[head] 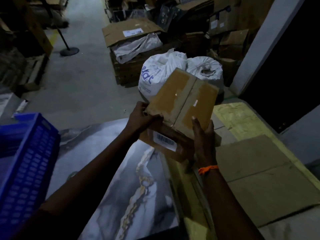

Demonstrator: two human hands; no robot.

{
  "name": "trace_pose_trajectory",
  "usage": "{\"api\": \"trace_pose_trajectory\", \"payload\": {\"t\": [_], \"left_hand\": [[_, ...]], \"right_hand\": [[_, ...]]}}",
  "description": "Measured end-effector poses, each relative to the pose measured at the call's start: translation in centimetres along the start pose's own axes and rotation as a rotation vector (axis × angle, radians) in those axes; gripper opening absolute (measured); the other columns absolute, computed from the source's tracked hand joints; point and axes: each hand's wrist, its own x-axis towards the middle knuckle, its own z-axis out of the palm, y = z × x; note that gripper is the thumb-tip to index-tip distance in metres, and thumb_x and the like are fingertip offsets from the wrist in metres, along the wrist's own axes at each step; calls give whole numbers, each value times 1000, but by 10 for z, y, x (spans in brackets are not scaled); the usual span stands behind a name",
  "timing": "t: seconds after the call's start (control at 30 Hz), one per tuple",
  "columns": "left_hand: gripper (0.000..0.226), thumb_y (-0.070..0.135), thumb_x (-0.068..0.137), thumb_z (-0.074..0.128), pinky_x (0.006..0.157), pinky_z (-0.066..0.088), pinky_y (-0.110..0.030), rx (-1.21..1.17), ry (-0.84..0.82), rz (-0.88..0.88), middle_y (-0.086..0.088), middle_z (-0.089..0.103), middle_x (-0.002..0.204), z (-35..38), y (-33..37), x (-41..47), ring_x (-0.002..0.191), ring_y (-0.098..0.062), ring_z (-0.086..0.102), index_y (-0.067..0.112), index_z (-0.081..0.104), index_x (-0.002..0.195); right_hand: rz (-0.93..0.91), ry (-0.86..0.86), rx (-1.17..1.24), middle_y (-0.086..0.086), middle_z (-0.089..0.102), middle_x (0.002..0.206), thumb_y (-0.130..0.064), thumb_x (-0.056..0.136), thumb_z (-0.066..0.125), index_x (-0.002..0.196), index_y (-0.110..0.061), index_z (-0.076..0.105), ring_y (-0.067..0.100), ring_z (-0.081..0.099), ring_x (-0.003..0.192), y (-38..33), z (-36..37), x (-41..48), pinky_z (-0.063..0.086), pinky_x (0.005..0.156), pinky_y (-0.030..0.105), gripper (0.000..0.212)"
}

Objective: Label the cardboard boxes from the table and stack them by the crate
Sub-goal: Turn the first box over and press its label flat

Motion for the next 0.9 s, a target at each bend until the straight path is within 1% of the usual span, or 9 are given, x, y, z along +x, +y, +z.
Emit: {"api": "trace_pose_trajectory", "payload": {"t": [0.1,0.23,0.3,0.37,0.43,0.53,0.6,0.7,0.9], "left_hand": [[52,42,74,89,80,60,-35,-125,78,-17,9,67,115,-50,-20,-45,103,-11,68,26,60,115],[54,44,77,86,67,54,-23,-230,218,-69,9,69,120,-117,-48,-109,103,-13,70,29,59,121],[70,57,68,87,77,59,-34,-254,249,-126,10,67,126,-145,-70,-140,108,-16,69,35,58,128],[81,63,63,84,86,60,-45,-273,281,-181,10,62,132,-166,-94,-170,111,-18,67,40,56,135],[81,56,68,88,87,60,-46,-296,325,-240,8,58,135,-181,-115,-196,112,-19,66,38,54,139],[62,39,78,86,88,60,-47,-334,346,-295,8,61,131,-191,-147,-226,112,-21,66,39,58,133],[56,36,80,86,90,59,-49,-354,340,-333,11,64,127,-194,-165,-242,112,-20,67,42,60,128],[64,35,79,87,89,61,-46,-341,335,-343,6,66,128,-193,-185,-260,113,-17,67,33,56,135],[73,43,75,87,93,60,-38,-199,253,-289,0,62,133,-198,-204,-274,116,-11,64,23,52,136]], "right_hand": [[-85,-74,-91,7,51,153,-40,92,75,162,-17,29,24,55,131,-4,25,-30,46,95,25,87],[-226,-212,-165,0,61,141,-42,83,84,156,-22,40,13,62,121,1,59,-77,53,90,17,87],[-272,-304,-205,-6,62,136,-41,81,86,156,-24,41,8,63,116,7,78,-102,51,87,8,89],[-297,-386,-255,-8,63,138,-50,75,88,155,-28,42,7,64,117,20,96,-123,55,97,21,95],[-281,-458,-308,-9,63,140,-62,67,87,155,-31,41,5,65,117,36,111,-140,55,102,36,104],[-217,-568,-383,-15,63,128,-51,72,90,155,-31,41,-10,62,105,61,117,-163,57,99,32,99],[-192,-590,-416,-15,65,127,-57,69,90,152,-35,43,0,66,107,78,116,-174,59,96,37,97],[-169,-609,-455,-12,65,130,-67,64,87,149,-39,43,10,67,113,96,111,-187,60,95,40,100],[-193,-582,-480,-11,59,140,-65,69,87,153,-34,39,10,62,122,115,100,-204,58,100,41,101]]}}
